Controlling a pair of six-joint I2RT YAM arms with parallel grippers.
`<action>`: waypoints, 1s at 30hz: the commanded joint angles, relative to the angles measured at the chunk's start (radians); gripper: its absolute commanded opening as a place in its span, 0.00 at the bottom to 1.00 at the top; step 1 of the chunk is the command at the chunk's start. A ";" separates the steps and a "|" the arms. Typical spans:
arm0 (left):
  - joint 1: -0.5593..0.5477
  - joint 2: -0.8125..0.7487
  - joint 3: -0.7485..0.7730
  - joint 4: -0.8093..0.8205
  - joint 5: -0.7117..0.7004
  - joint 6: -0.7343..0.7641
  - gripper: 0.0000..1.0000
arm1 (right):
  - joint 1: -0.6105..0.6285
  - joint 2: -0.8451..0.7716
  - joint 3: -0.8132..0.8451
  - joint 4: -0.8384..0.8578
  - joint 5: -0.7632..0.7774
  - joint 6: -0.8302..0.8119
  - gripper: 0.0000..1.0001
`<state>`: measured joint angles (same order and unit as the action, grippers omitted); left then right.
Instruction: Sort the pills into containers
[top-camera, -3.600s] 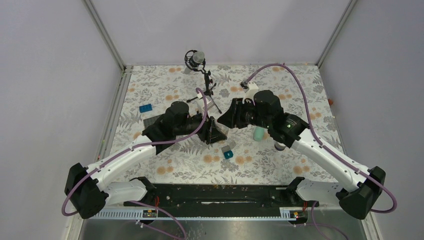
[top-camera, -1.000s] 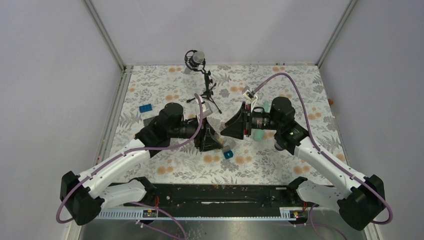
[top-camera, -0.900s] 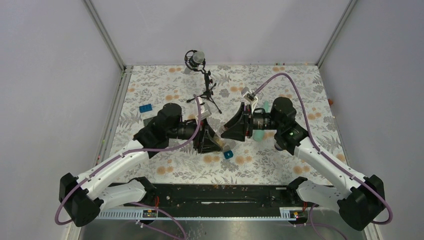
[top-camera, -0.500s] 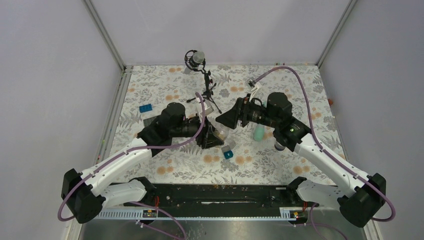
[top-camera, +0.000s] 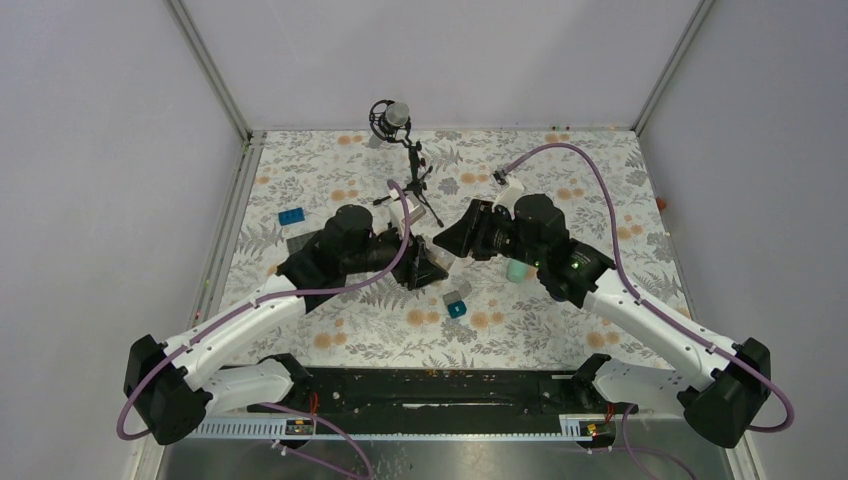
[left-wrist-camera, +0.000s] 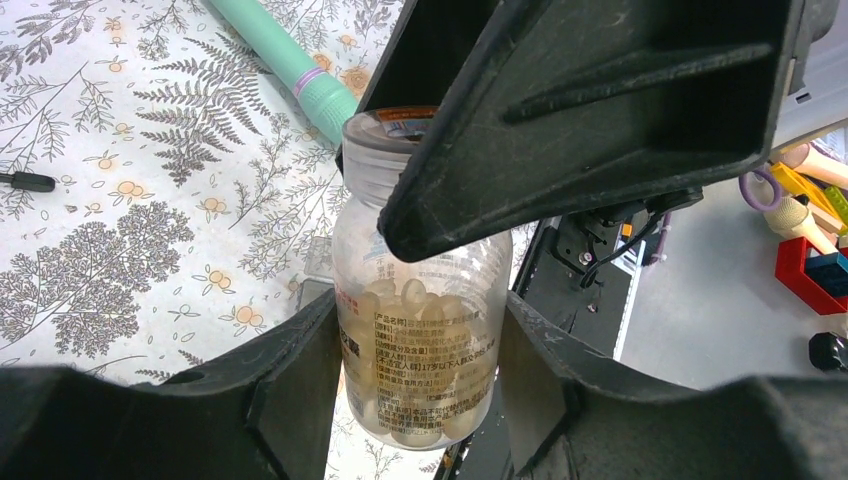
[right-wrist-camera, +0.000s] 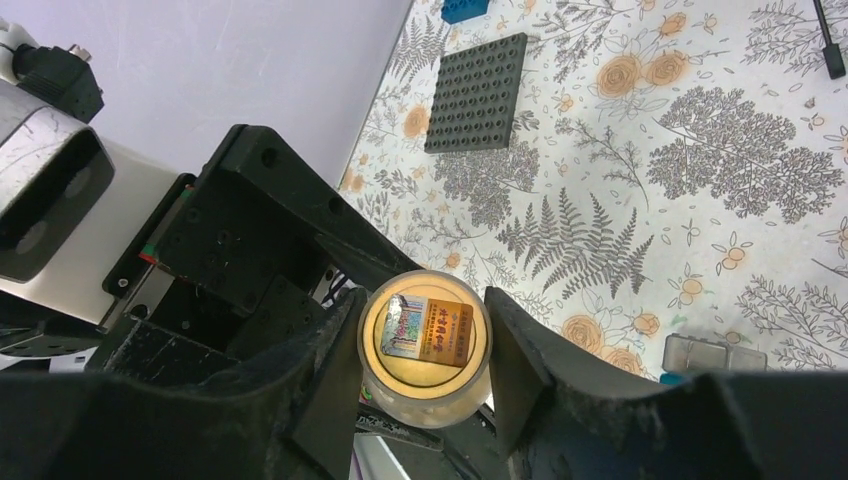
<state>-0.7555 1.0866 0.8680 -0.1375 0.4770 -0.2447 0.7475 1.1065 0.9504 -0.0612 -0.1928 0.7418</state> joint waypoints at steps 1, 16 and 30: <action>0.001 -0.008 0.016 0.082 -0.030 -0.018 0.00 | 0.003 -0.038 -0.018 0.121 -0.022 0.001 0.21; 0.001 -0.068 -0.056 0.183 0.355 -0.020 0.00 | -0.013 -0.210 -0.034 0.095 -0.647 -0.559 0.00; 0.002 -0.065 -0.034 0.142 0.117 -0.010 0.00 | -0.013 -0.013 0.163 -0.139 -0.229 -0.240 0.81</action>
<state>-0.7570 1.0172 0.8070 -0.0128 0.7040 -0.2588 0.7284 1.0672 1.0641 -0.1184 -0.5030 0.4061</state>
